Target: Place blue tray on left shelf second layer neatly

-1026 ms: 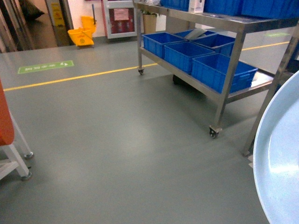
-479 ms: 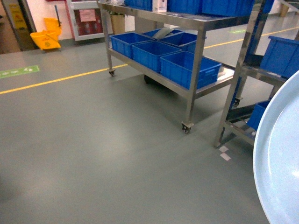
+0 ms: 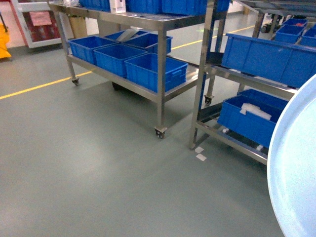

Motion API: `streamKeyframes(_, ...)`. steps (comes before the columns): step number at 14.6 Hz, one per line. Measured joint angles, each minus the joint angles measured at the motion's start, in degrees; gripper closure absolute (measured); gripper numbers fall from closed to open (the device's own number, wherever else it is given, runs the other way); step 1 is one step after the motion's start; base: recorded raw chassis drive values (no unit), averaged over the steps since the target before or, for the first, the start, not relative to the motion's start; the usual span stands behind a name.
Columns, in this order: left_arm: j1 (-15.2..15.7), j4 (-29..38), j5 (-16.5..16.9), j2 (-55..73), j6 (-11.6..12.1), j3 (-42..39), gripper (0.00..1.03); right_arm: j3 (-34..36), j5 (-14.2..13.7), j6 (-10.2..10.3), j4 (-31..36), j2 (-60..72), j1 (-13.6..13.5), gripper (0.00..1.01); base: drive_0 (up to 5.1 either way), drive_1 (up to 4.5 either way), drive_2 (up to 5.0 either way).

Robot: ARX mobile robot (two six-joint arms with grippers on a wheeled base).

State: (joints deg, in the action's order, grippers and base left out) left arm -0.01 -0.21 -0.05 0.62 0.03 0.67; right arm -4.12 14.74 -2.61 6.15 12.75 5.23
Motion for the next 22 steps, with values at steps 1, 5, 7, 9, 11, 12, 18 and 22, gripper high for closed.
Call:
streamKeyframes(1, 0.0, 0.0, 0.0, 0.0, 0.0, 0.0, 0.05, 0.0, 0.0, 0.0, 0.0, 0.0, 0.0, 0.99, -1.7, -1.71, -1.7)
streamKeyframes(5, 0.0, 0.0, 0.0, 0.0, 0.0, 0.0, 0.05, 0.0, 0.0, 0.0, 0.0, 0.0, 0.0, 0.99, -1.6, -1.62, -1.6)
streamKeyframes(7, 0.0, 0.0, 0.0, 0.0, 0.0, 0.0, 0.05, 0.0, 0.0, 0.0, 0.0, 0.0, 0.0, 0.99, -1.8, -1.78, -1.8)
streamKeyframes(9, 0.0, 0.0, 0.0, 0.0, 0.0, 0.0, 0.05, 0.0, 0.0, 0.0, 0.0, 0.0, 0.0, 0.99, -1.6, -1.58, -1.6)
streamKeyframes(11, 0.0, 0.0, 0.0, 0.0, 0.0, 0.0, 0.05, 0.0, 0.0, 0.0, 0.0, 0.0, 0.0, 0.99, -1.6, -1.61, -1.6)
streamKeyframes(12, 0.0, 0.0, 0.0, 0.0, 0.0, 0.0, 0.05, 0.0, 0.0, 0.0, 0.0, 0.0, 0.0, 0.99, -1.6, -1.61, -1.6)
streamKeyframes(18, 0.0, 0.0, 0.0, 0.0, 0.0, 0.0, 0.05, 0.0, 0.0, 0.0, 0.0, 0.0, 0.0, 0.99, -1.6, -1.57, -1.6)
streamKeyframes(22, 0.0, 0.0, 0.0, 0.0, 0.0, 0.0, 0.05, 0.0, 0.0, 0.0, 0.0, 0.0, 0.0, 0.99, -1.7, -1.75, -1.7)
